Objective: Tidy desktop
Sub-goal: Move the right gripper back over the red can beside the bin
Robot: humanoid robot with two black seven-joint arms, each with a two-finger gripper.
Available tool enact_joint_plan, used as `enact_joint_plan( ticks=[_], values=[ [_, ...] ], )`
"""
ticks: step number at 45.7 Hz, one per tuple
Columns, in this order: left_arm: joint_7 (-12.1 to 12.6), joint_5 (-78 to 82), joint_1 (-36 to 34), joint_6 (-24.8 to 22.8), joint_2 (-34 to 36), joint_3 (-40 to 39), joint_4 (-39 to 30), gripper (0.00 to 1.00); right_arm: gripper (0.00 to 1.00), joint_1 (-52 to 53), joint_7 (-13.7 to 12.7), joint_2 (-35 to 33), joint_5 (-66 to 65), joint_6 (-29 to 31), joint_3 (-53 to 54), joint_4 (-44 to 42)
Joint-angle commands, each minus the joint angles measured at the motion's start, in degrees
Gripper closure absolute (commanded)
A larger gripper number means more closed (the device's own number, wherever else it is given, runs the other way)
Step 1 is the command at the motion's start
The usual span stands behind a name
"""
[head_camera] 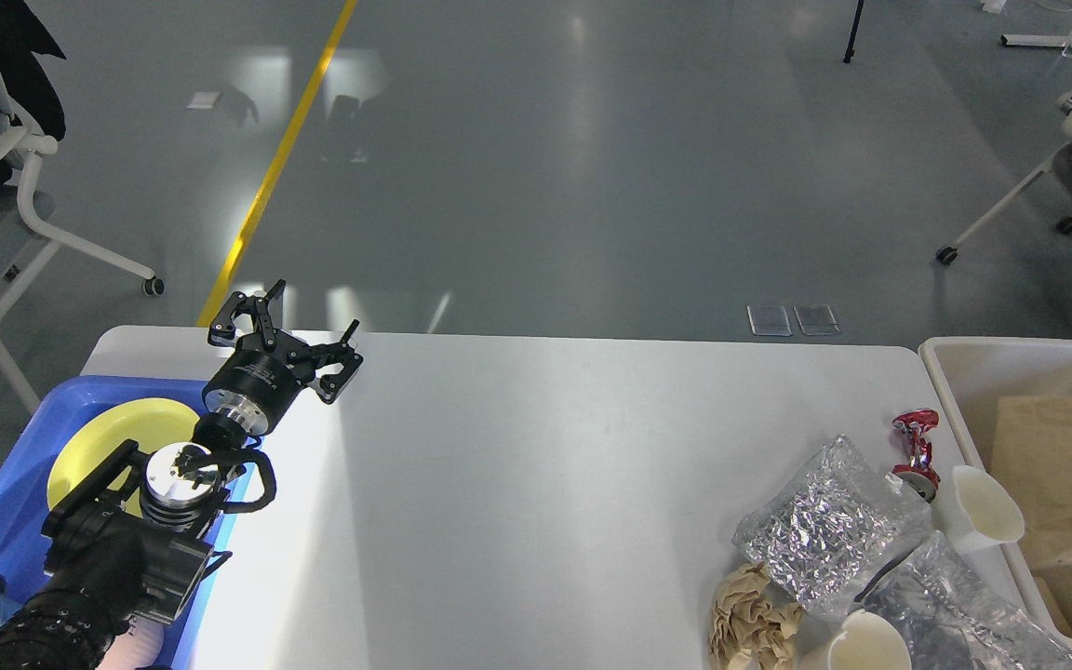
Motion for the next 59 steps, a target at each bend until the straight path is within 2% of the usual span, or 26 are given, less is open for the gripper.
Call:
enact_joint_plan(
  ticks=[1, 3, 7, 13, 20, 29, 35, 39, 44, 52, 59],
  values=[
    [0.0, 0.0, 0.0, 0.0, 0.0, 0.0, 0.0, 0.03, 0.00, 0.1, -0.1, -0.3, 0.0, 0.3, 0.0, 0.0],
    [0.0, -0.1, 0.0, 0.0, 0.0, 0.0, 0.0, 0.03, 0.00, 0.4, -0.1, -0.5, 0.0, 0.8, 0.0, 0.0],
    [0.0, 0.0, 0.0, 0.0, 0.0, 0.0, 0.0, 0.03, 0.00, 2.4, 0.1, -0.6, 0.1, 5.4, 0.2, 0.0],
    [0.0, -0.1, 0.0, 0.1, 0.1, 0.0, 0.0, 0.03, 0.00, 11.8, 0.7, -0.8, 0.2, 15.2, 0.3, 0.1],
    [0.0, 0.0, 0.0, 0.1, 0.0, 0.0, 0.0, 0.03, 0.00, 21.8, 0.7, -1.1, -0.5, 23.5, -0.2, 0.3],
    [0.0, 0.0, 0.0, 0.0, 0.0, 0.0, 0.0, 0.03, 0.00, 34.7, 0.7, 2.7, -3.4, 39.6, -0.4, 0.8],
    [0.0, 0.0, 0.0, 0.0, 0.0, 0.0, 0.0, 0.03, 0.00, 42.1, 0.7, 5.4, -5.2, 46.2, -0.4, 5.3],
    [0.0, 0.0, 0.0, 0.0, 0.0, 0.0, 0.0, 0.03, 0.00, 48.3, 0.6, 5.9, -6.6, 46.3, -0.4, 13.8],
    [0.0, 0.0, 0.0, 0.0, 0.0, 0.0, 0.0, 0.03, 0.00, 59.0, 0.2, 5.8, -9.8, 46.1, -0.2, 30.5],
    [0.0, -0.1, 0.1, 0.0, 0.1, -0.1, 0.0, 0.03, 0.00, 72.9, -0.3, 6.6, -14.4, 41.1, 0.6, 55.6],
    [0.0, 0.0, 0.1, 0.0, 0.0, -0.1, 0.0, 0.03, 0.00, 80.3, -4.4, 9.7, -15.2, 35.9, 0.6, 71.5]
  ],
)
